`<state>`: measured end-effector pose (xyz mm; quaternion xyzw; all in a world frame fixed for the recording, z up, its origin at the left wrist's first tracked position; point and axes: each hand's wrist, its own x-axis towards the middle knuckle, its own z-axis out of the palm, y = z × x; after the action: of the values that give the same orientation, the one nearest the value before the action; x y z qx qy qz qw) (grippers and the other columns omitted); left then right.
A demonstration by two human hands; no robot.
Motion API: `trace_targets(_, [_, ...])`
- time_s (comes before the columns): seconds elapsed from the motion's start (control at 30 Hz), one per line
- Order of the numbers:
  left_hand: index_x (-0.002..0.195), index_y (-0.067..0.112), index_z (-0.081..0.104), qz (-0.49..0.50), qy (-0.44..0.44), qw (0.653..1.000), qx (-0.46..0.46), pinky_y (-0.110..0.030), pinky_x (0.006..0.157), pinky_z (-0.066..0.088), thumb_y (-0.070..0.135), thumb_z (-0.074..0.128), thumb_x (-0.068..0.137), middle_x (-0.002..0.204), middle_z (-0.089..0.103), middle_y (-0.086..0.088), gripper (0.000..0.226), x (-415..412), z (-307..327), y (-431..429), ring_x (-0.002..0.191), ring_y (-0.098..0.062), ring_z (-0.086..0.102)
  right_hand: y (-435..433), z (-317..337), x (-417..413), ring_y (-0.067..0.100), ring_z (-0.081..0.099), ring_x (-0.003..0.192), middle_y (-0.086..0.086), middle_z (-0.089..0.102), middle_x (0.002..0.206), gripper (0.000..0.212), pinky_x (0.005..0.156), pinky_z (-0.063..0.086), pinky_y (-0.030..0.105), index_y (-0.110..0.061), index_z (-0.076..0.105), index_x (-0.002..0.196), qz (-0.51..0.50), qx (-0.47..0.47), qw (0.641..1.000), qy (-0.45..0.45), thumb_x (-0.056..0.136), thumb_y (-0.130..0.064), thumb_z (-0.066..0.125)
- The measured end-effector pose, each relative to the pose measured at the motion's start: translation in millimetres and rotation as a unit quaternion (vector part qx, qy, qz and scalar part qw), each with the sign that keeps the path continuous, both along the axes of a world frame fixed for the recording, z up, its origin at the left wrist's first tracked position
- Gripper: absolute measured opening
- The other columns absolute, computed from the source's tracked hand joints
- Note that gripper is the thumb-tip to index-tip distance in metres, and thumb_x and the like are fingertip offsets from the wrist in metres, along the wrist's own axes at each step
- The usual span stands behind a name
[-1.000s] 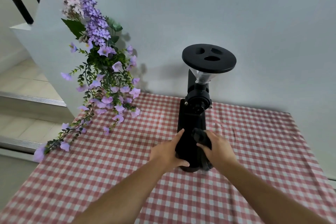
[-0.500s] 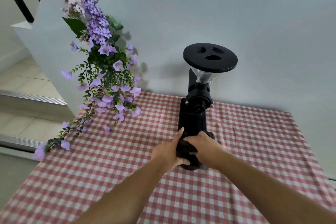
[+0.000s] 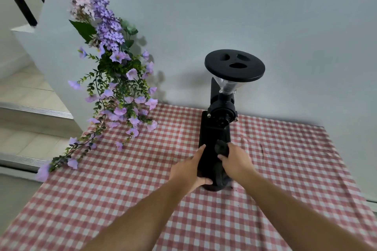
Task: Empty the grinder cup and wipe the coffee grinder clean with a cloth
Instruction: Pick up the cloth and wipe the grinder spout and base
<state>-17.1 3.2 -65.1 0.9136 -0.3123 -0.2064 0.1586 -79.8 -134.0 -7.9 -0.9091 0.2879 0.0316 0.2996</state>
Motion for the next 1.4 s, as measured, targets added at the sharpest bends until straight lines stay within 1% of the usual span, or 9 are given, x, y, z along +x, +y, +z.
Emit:
trace_targets(0.13, [0.150, 0.043, -0.004, 0.017, 0.013, 1.000, -0.009, -0.036, 0.085, 0.053, 0.056, 0.069, 0.078, 0.124, 0.062, 0.006, 0.103, 3, -2, -3, 0.106, -0.019, 0.062, 23, -10, 7, 0.026, 0.058, 0.097, 0.012, 0.058, 0.116, 0.035, 0.087, 0.051, 0.036, -0.019, 0.047, 0.126, 0.062, 0.005, 0.998, 0.016, 0.092, -0.021, 0.054])
trace_targets(0.4, [0.146, 0.052, -0.011, 0.011, 0.035, 0.999, -0.010, -0.039, 0.090, 0.053, 0.051, 0.072, 0.079, 0.129, 0.062, 0.009, 0.107, 8, -3, 1, 0.107, -0.017, 0.063, 5, -17, -22, 0.019, 0.036, 0.116, -0.015, 0.035, 0.146, 0.060, 0.099, 0.040, 0.028, -0.034, 0.030, 0.143, 0.295, -0.145, 0.940, 0.088, 0.091, -0.015, 0.054])
trace_targets(0.5, [0.147, 0.052, -0.009, 0.014, 0.039, 0.999, -0.020, -0.038, 0.090, 0.052, 0.050, 0.072, 0.079, 0.132, 0.060, 0.007, 0.106, 7, -1, 2, 0.113, -0.018, 0.061, -8, -11, -35, 0.019, 0.031, 0.123, -0.015, 0.031, 0.148, 0.064, 0.100, 0.041, 0.030, -0.034, 0.031, 0.142, 0.305, -0.179, 0.929, 0.109, 0.088, -0.019, 0.060])
trace_targets(0.63, [0.147, 0.051, -0.008, 0.016, 0.040, 0.998, -0.037, -0.038, 0.090, 0.053, 0.051, 0.075, 0.076, 0.130, 0.061, 0.008, 0.109, 5, -4, 4, 0.113, -0.017, 0.060, -18, 6, -38, 0.014, 0.038, 0.115, -0.011, 0.052, 0.131, 0.055, 0.086, 0.044, 0.026, -0.030, 0.044, 0.133, 0.236, -0.181, 0.954, 0.044, 0.085, -0.008, 0.061])
trace_targets(0.77, [0.149, 0.047, -0.005, 0.018, 0.034, 0.999, -0.033, -0.037, 0.087, 0.055, 0.053, 0.074, 0.076, 0.129, 0.061, 0.008, 0.108, 6, -6, 2, 0.112, -0.018, 0.062, -17, 4, -28, 0.026, 0.036, 0.126, -0.004, 0.045, 0.145, 0.054, 0.105, 0.039, 0.042, -0.027, 0.042, 0.138, 0.228, -0.235, 0.942, -0.076, 0.088, -0.011, 0.058])
trace_targets(0.87, [0.149, 0.043, 0.006, 0.025, 0.028, 0.999, -0.028, -0.039, 0.087, 0.055, 0.053, 0.074, 0.076, 0.128, 0.062, 0.008, 0.101, 5, -7, 1, 0.112, -0.018, 0.062, -6, -15, -28, 0.031, 0.001, 0.146, -0.005, 0.006, 0.160, 0.071, 0.118, 0.008, 0.050, -0.036, 0.016, 0.147, 0.306, -0.256, 0.916, 0.041, 0.091, -0.015, 0.053])
trace_targets(0.97, [0.150, 0.044, 0.003, 0.021, 0.021, 0.999, -0.022, -0.038, 0.086, 0.055, 0.052, 0.073, 0.077, 0.126, 0.063, 0.007, 0.102, 5, -5, 0, 0.108, -0.017, 0.062, -8, -22, -36, 0.028, -0.017, 0.145, -0.004, -0.008, 0.160, 0.081, 0.118, 0.002, 0.044, -0.041, -0.003, 0.146, 0.309, -0.248, 0.914, 0.084, 0.092, -0.007, 0.047])
trace_targets(1.2, [0.145, 0.053, -0.010, 0.012, 0.014, 0.999, -0.031, -0.037, 0.081, 0.056, 0.059, 0.071, 0.075, 0.115, 0.066, 0.005, 0.107, 4, -5, 3, 0.095, -0.014, 0.063, -10, -22, -71, 0.025, -0.005, 0.146, -0.001, 0.005, 0.160, 0.066, 0.115, 0.029, 0.038, -0.029, 0.017, 0.148, 0.292, -0.224, 0.926, 0.088, 0.093, -0.002, 0.042])
trace_targets(1.4, [0.147, 0.051, -0.009, 0.023, 0.037, 0.999, -0.027, -0.033, 0.085, 0.053, 0.051, 0.073, 0.077, 0.130, 0.062, 0.007, 0.108, 5, -7, 1, 0.110, -0.018, 0.063, -6, -9, -53, 0.024, 0.035, 0.130, 0.000, 0.040, 0.145, 0.050, 0.099, 0.046, 0.038, -0.023, 0.042, 0.139, 0.160, -0.158, 0.970, -0.090, 0.090, -0.010, 0.045])
